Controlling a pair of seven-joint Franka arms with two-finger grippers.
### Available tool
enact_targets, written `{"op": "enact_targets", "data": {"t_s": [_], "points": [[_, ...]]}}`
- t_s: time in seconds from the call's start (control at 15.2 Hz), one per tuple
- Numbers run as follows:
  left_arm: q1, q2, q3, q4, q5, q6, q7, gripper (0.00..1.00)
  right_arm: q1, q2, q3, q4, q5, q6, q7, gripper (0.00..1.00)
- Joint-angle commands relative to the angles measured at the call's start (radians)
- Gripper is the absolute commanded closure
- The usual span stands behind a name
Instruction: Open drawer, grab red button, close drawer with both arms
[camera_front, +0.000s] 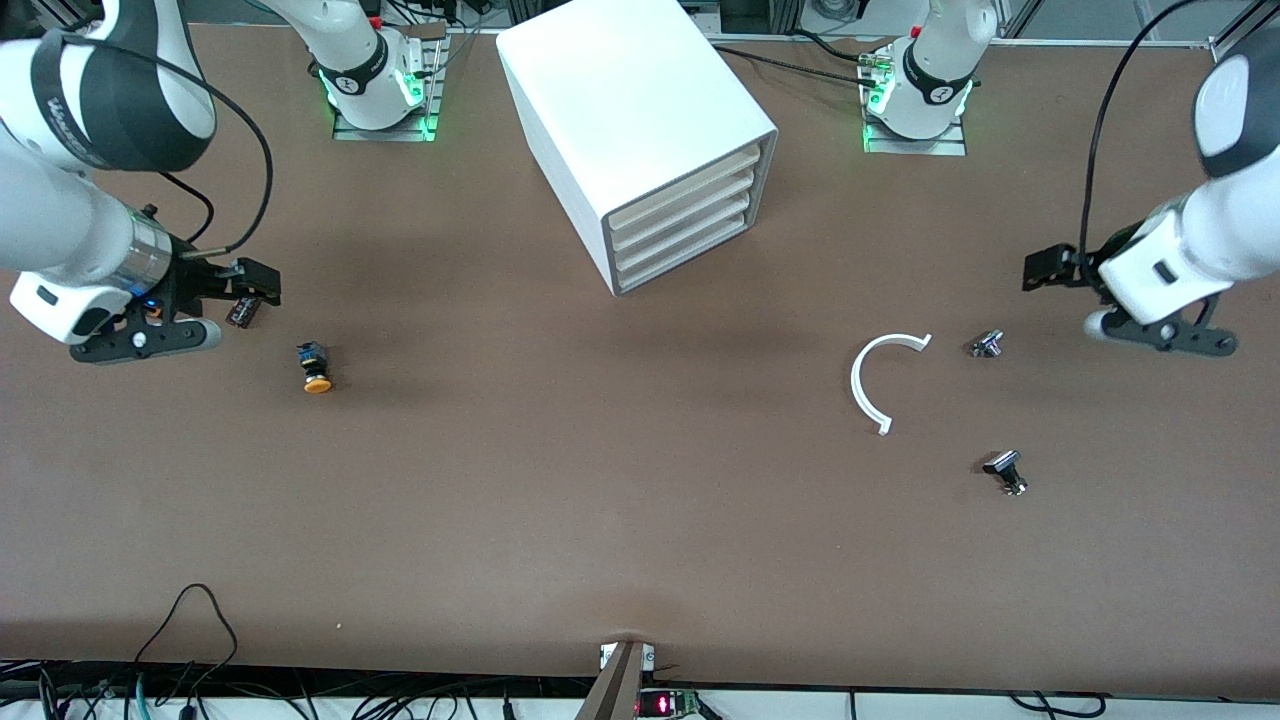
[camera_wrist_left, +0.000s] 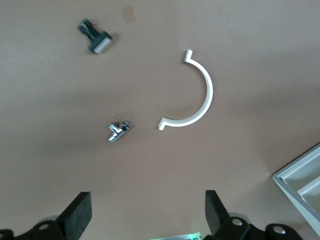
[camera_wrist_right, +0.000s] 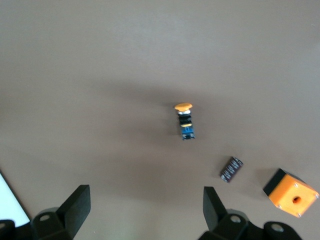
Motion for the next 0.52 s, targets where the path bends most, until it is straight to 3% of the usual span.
{"op": "enact_targets", "data": {"t_s": [0.0, 0.46], "points": [[0.015, 0.044, -0.005, -0.030, -0.089, -0.019, 0.024, 0.00, 0.000, 0.037, -0.006, 0.021, 0.058, 0.023, -0.074, 0.00], [0.011, 0.104, -0.045, -0.310, -0.500, 0.016, 0.059, 0.00, 0.068, 0.093, -0.005, 0.021, 0.052, 0.086, -0.170, 0.00]]}}
